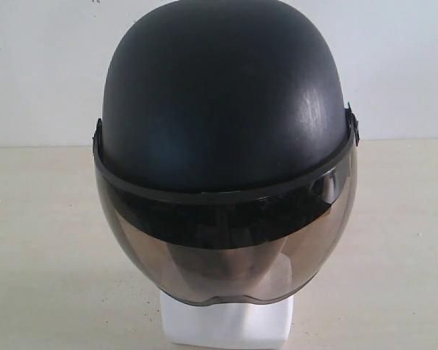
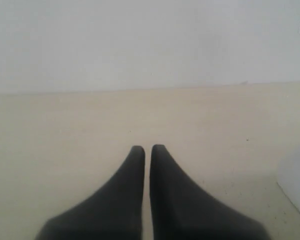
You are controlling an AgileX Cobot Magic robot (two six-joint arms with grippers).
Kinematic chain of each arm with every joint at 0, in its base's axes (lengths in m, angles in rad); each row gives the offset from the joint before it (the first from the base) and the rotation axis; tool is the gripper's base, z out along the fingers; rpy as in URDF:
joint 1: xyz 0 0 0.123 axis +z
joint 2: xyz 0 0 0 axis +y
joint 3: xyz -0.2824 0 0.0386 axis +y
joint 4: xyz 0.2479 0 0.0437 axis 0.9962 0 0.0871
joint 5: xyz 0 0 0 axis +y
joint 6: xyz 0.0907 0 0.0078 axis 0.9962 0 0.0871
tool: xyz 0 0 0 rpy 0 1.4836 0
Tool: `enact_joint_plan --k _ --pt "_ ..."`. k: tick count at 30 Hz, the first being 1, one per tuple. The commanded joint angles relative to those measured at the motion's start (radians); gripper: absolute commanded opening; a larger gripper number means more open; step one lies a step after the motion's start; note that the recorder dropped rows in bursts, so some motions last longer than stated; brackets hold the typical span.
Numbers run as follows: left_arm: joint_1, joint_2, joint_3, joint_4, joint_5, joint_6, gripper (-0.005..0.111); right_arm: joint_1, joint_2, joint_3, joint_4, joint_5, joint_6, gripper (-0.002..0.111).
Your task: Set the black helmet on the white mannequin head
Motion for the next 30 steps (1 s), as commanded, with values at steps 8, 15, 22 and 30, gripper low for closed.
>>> enact_joint_plan --k 8,15,22,30 --pt "0.002 -0.002 0.005 0.076 0.056 -0.246 0.004 -0.003 -0.005 0.004 -0.001 -0.004 -0.006 0.000" --pt "0.002 -0.002 0.005 0.076 0.056 -0.179 0.004 -0.003 -0.005 0.004 -0.001 -0.004 -0.006 0.000" --pt "-0.062 -0.002 0.005 0.076 0.056 -0.179 0.004 -0.003 -0.005 0.004 -0.001 -0.004 -0.006 0.000" --pt "-0.066 -0.002 0.005 0.083 0.056 -0.179 0.004 -0.003 -0.005 0.004 -0.001 -0.004 -0.006 0.000"
